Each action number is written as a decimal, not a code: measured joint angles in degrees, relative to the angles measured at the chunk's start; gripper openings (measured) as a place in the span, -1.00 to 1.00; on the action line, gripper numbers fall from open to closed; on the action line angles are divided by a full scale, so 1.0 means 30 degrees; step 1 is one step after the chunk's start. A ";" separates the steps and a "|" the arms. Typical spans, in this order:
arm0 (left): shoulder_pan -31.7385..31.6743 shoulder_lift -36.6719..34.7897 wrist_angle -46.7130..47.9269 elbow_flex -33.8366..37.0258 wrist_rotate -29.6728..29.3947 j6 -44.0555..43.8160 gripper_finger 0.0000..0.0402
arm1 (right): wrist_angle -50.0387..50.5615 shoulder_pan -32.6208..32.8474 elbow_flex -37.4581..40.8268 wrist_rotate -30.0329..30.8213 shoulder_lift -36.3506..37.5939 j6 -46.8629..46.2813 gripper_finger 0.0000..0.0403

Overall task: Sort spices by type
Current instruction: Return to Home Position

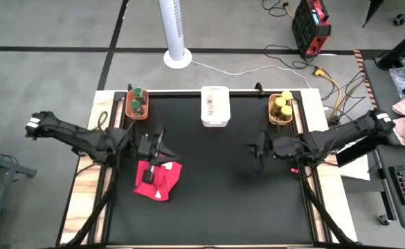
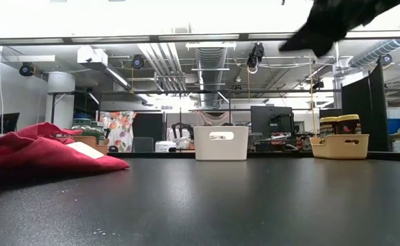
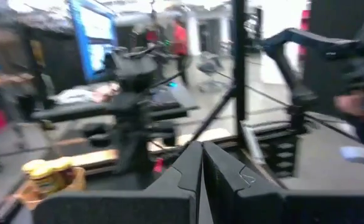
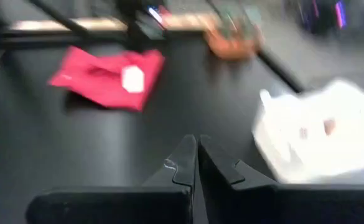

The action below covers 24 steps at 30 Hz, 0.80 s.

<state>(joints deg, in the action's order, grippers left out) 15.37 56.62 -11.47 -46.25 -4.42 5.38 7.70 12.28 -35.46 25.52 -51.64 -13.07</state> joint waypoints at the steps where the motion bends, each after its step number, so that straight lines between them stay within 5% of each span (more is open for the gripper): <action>1: 0.0076 0.0062 -0.1201 0.0773 -0.0531 0.0249 -1.00 | -0.1007 0.0540 0.0142 0.0007 -0.0006 0.1254 -0.95; 8: -0.2195 -0.0528 -0.7261 0.4840 -0.2925 0.2986 -1.00 | -0.6467 0.0789 0.0992 -0.1957 0.1142 0.8183 -0.95; 12: -0.5726 -0.2057 -0.7334 0.6167 0.1021 0.1907 -1.00 | -0.6113 -0.0457 0.1590 -0.5451 0.2881 0.9325 -0.95; 16: -0.9133 -0.3974 -0.7186 0.7662 0.5196 0.0145 -1.00 | -0.6073 -0.1241 0.2912 -0.6626 0.5394 0.9527 -0.95; 24: -1.0726 -0.8408 -0.5583 0.9966 0.6825 -0.0066 -1.00 | -0.5714 -0.1474 0.6234 -0.7876 1.0654 0.9228 -0.95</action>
<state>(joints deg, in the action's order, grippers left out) -16.81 31.40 -28.22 -16.35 16.05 5.18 -9.45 7.86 -16.76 1.89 -19.67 14.61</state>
